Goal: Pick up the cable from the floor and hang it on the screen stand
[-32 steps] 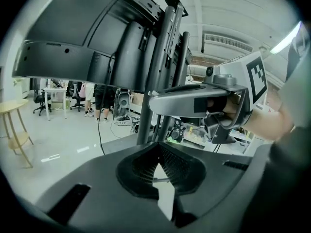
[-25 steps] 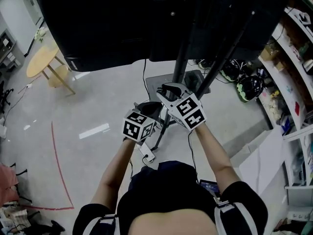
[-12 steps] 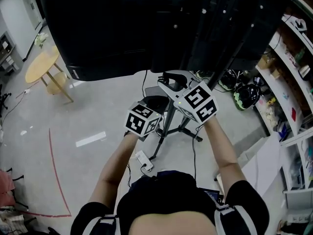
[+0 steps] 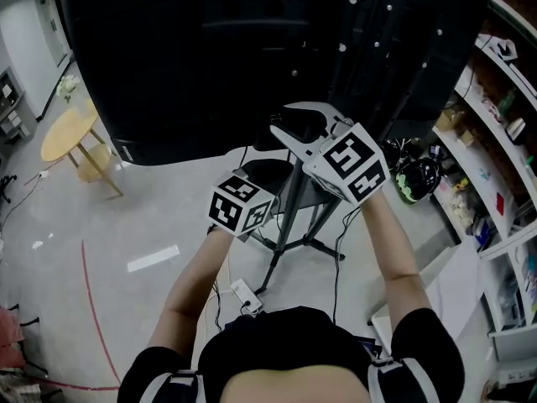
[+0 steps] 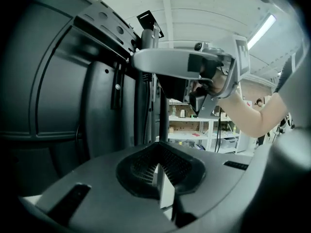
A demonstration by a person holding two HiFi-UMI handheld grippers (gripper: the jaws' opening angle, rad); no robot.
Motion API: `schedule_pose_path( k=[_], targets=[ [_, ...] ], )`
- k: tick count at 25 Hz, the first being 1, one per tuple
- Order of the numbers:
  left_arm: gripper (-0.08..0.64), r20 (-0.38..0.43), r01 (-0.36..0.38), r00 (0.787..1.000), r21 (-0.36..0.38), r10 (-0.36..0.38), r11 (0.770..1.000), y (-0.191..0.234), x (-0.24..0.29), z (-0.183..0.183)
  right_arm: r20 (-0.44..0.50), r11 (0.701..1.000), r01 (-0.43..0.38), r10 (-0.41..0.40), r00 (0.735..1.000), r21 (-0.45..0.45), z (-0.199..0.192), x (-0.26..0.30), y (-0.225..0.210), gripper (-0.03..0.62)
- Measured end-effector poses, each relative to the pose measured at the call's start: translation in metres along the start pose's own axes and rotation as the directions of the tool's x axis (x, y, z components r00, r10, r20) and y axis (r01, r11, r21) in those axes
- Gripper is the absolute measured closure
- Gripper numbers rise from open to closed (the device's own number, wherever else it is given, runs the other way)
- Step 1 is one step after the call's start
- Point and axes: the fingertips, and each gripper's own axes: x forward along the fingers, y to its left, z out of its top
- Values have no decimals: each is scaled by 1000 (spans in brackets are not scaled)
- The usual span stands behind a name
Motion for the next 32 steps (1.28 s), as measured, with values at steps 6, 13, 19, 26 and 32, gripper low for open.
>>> schedule_pose_path(
  k=[6, 13, 19, 26, 32],
  targets=[
    [552, 24, 22, 999, 39, -23, 999, 0, 14, 34, 17, 998, 19, -18, 1000, -66, 39, -6, -26, 456],
    [552, 60, -5, 998, 62, 1, 998, 16, 17, 78, 79, 996, 51, -44, 996, -79, 88, -17, -67, 456],
    [552, 115, -9, 993, 122, -5, 992, 20, 17, 119, 96, 989, 56, -43, 994, -134, 126, -19, -92, 457],
    [552, 152, -43, 988, 159, 18, 986, 26, 18, 145, 111, 975, 96, -75, 991, -202, 167, -27, -113, 457],
    [552, 188, -96, 981, 211, 56, 973, 32, 15, 173, 140, 970, 117, -88, 986, -215, 194, -41, -131, 457]
  ],
)
